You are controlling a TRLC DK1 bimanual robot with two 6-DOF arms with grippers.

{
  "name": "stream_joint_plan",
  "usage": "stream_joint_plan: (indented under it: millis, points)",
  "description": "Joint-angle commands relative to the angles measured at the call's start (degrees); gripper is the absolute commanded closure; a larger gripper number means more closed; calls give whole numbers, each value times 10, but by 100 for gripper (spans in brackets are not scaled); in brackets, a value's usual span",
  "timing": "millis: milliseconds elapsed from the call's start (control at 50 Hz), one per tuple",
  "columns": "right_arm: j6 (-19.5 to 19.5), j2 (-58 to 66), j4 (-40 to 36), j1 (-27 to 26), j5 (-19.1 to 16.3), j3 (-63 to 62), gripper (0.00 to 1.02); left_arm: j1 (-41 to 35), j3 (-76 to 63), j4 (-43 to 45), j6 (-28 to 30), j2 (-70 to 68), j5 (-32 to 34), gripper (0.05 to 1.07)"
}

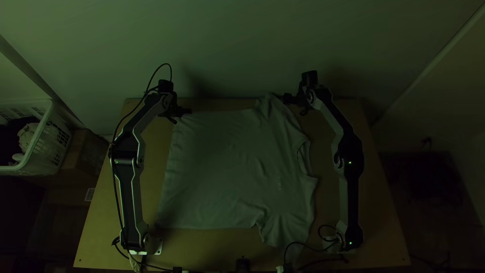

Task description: Fold the t-shirt

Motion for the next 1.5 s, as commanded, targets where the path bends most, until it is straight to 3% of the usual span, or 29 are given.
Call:
stream_joint_plan:
  millis: [0,100,200,560,660,740,760,1040,1480]
  points:
    - [20,22,-7,4,-2,18,18,10,5,-20,-7,-18,-2,105]
    - [22,30,-10,5,-2,18,19,14,5,-23,-7,-20,-2,105]
    - [23,38,-11,8,-2,21,32,16,5,-29,-7,-21,1,105]
    - [25,74,-28,21,-1,32,34,18,5,-30,-6,-23,9,105]
    - [21,81,-29,22,-1,36,63,19,5,-31,-5,-23,10,105]
    - [6,83,-26,23,-1,39,98,19,5,-31,-3,-24,10,105]
    - [5,84,-26,22,1,40,100,20,5,-31,-3,-24,10,105]
    - [14,59,-22,5,49,49,100,22,13,-22,-1,-36,11,105]
    - [20,22,8,-19,68,50,100,19,102,-9,-29,-27,13,105]
